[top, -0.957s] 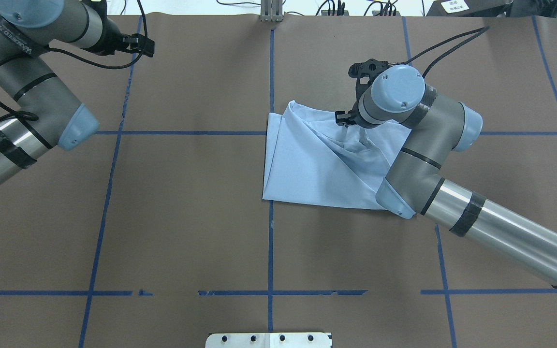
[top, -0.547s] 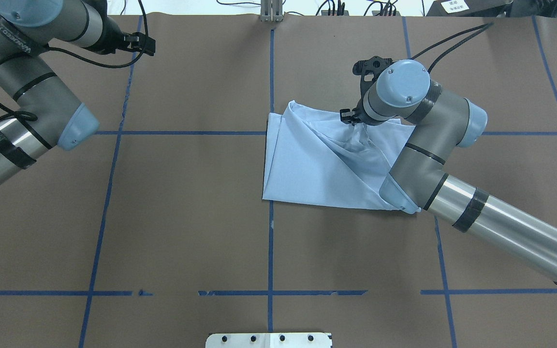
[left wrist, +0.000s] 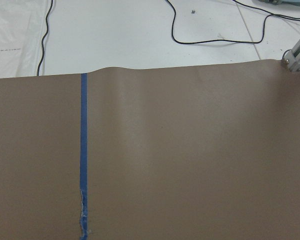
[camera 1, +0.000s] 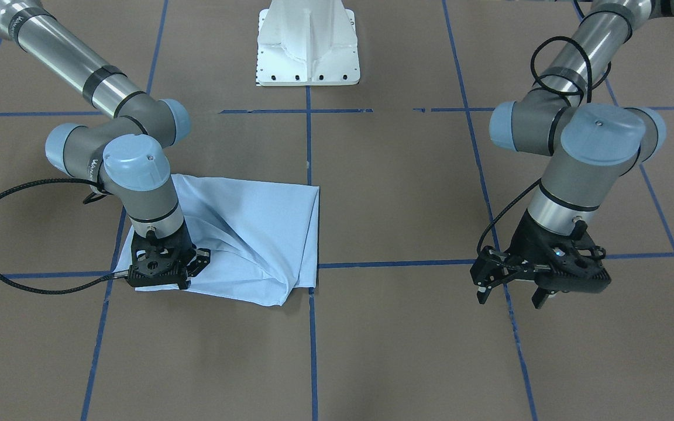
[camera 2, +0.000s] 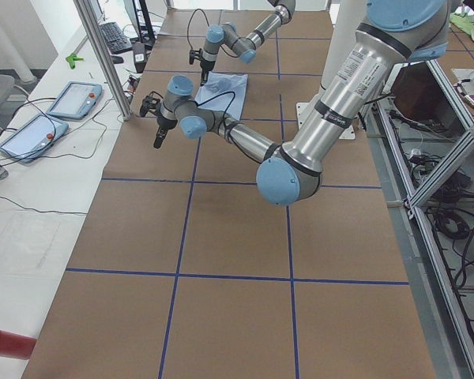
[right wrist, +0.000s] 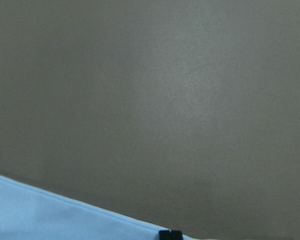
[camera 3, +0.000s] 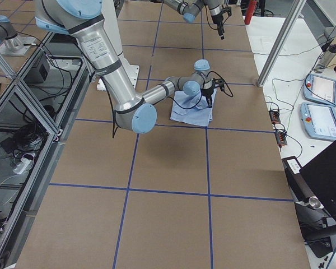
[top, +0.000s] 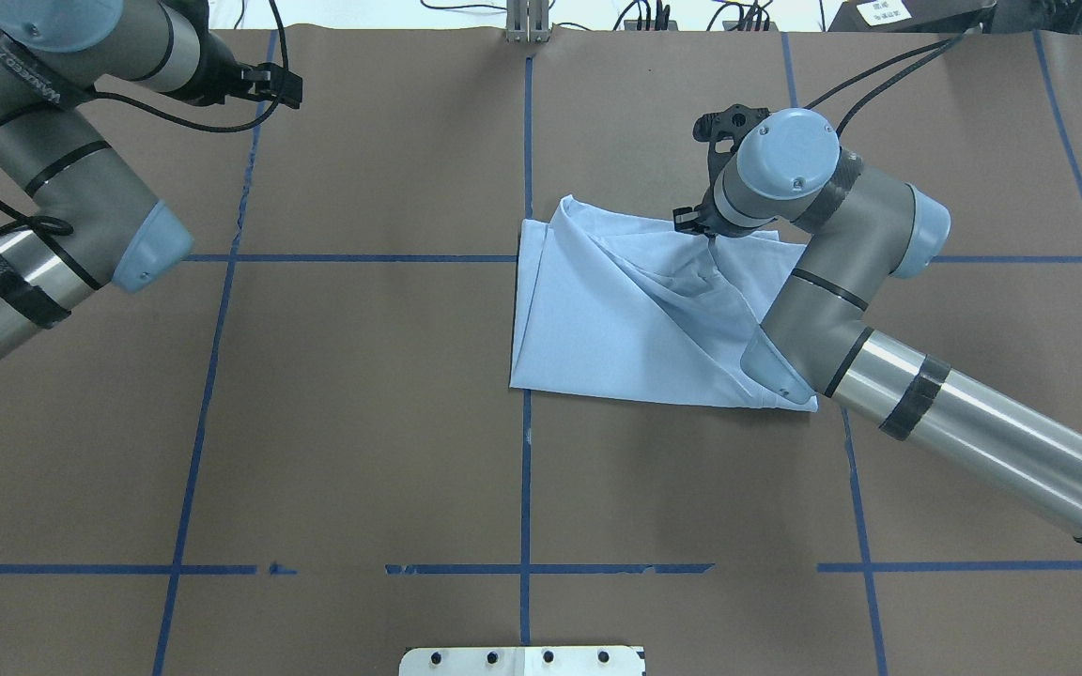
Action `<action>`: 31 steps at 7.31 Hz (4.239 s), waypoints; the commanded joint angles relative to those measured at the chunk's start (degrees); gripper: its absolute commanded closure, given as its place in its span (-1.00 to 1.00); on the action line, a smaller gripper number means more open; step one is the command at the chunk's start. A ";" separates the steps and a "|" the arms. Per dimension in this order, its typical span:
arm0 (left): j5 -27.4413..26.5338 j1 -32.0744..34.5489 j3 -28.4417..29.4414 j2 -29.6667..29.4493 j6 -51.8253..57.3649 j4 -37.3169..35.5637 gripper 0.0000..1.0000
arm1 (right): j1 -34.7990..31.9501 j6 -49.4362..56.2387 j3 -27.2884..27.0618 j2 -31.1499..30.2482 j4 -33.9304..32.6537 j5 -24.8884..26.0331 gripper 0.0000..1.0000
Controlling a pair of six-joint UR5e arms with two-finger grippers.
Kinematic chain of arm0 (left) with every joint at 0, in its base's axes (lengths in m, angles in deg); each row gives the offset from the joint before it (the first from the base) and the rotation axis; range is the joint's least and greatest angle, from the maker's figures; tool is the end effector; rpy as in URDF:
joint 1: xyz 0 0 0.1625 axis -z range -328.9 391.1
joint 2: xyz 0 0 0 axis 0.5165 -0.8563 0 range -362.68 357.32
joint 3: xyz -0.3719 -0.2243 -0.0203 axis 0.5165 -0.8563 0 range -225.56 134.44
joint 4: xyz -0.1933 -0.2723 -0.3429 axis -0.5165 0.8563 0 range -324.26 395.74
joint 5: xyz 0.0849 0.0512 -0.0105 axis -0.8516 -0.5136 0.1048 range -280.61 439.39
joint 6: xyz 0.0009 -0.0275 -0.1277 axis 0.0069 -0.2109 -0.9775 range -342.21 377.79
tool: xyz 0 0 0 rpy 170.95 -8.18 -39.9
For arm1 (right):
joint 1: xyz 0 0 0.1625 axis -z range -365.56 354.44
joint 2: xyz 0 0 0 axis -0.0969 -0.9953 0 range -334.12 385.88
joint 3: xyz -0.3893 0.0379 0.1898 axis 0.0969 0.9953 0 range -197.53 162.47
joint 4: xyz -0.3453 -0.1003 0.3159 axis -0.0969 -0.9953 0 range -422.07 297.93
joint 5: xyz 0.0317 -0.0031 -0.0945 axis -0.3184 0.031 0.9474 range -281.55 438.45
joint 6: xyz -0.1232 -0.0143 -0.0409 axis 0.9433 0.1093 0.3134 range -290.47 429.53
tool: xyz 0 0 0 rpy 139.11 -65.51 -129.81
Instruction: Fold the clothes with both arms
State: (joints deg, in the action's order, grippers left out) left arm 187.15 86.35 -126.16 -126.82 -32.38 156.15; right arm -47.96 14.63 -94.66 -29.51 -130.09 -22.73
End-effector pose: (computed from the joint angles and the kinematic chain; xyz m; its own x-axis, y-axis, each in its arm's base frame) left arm 0.3909 -0.7275 0.3192 0.6599 0.1186 -0.7419 0.2829 0.8756 0.3916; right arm -0.5434 -0.6425 0.3738 0.7602 -0.0698 0.6460 -0.1533 0.9469 0.2828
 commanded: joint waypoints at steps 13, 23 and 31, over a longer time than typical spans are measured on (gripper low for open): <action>0.00 0.03 0.00 -0.22 -0.02 0.00 -1.00 | -1.99 -0.65 1.19 1.24 0.17 -10.53 1.00; 0.00 0.03 0.00 -0.22 -0.02 0.00 -1.00 | -4.36 3.21 5.06 3.79 0.09 -2.18 -0.98; 10.88 16.07 -6.58 14.67 26.28 -8.44 -1.00 | -30.25 47.95 -9.34 -9.98 -32.74 -22.56 -1.00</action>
State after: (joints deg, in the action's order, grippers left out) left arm 195.34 97.98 -131.62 -117.14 -14.30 148.53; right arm -73.66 51.73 -101.33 -35.89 -155.87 -44.38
